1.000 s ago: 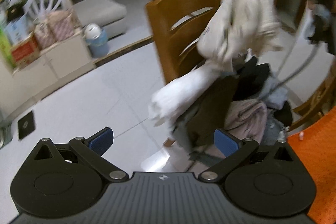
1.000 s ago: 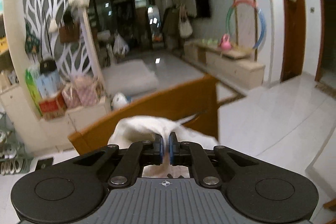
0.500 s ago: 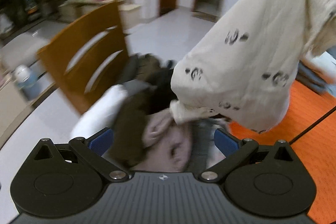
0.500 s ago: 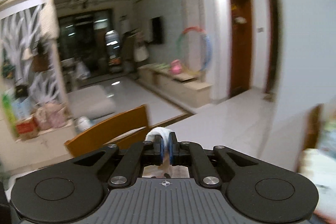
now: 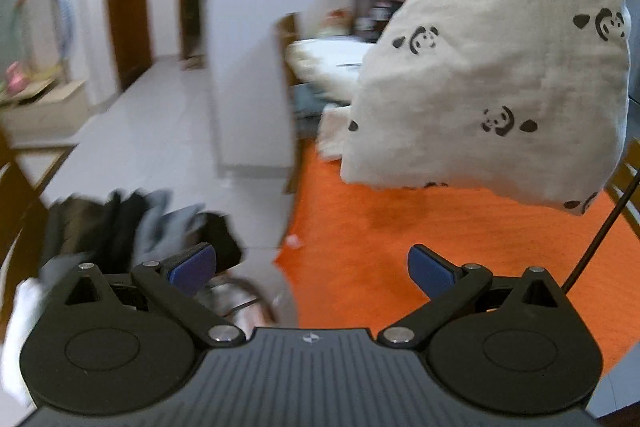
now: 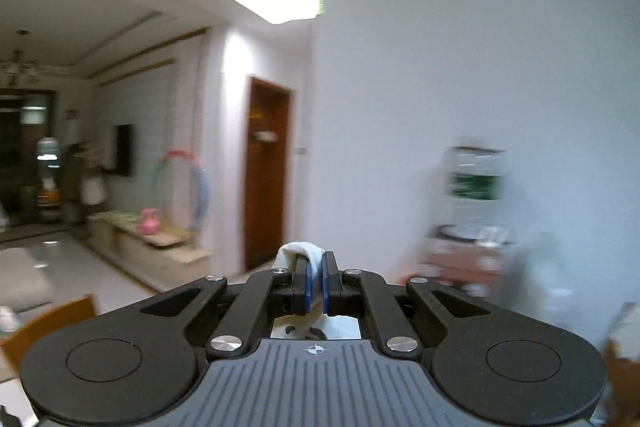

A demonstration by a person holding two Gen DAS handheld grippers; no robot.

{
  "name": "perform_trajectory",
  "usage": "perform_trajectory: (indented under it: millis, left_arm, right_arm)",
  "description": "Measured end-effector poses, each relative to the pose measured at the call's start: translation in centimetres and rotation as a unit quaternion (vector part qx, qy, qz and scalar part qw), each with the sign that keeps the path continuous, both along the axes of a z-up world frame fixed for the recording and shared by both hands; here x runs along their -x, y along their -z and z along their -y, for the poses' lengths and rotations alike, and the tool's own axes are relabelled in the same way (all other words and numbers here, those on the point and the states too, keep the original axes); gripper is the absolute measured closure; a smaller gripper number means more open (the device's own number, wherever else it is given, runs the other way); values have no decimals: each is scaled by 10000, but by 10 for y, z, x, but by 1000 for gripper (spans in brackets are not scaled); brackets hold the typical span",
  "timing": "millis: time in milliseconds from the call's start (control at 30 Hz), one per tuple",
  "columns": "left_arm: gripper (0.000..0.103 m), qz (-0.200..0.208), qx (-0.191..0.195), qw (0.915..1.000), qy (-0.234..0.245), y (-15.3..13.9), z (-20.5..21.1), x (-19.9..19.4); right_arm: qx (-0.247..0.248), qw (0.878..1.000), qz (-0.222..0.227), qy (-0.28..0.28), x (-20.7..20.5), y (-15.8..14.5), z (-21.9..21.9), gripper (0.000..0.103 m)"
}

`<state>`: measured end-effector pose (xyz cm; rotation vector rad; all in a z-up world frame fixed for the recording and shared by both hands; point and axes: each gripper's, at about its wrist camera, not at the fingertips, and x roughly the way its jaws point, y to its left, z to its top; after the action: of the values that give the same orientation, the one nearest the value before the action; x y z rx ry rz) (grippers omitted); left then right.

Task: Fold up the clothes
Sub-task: 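Lift the cream garment with the right tool and carry it over the orange table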

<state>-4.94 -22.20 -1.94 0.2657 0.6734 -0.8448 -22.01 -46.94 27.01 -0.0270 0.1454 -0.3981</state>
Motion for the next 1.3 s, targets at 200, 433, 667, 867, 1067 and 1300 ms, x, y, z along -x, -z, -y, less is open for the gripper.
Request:
perform_trajectory:
  millis: [200,433,667,867,1067,1300]
  left_arm:
    - [0,-17,-109,9986,511,6,82,53]
    - [0,-126,-278,9974,647,14,145,98]
    - [0,-269,-393,9987,169,16,168,124]
    - [0,-451,-571,9953,-639,15,149,124]
    - [0,-425,-743,9865,-1395,16,107,119]
    - [0,-313,-956,9775,-1853,11,75,109]
  right_arm:
    - [-204,9963,-192,812,75,17,75,95]
    - [-309,9908,-285,1290,148,44,153,95]
    - [-618,9935,-791,546,131,97,188,95]
    - [-1079,9868,-1127,-440,79,148,159,95]
    - [-1427,9663,-1500,-1532,14,197,115,95]
    - [-1591,9371,-2169,-2225,-35,265,55,94]
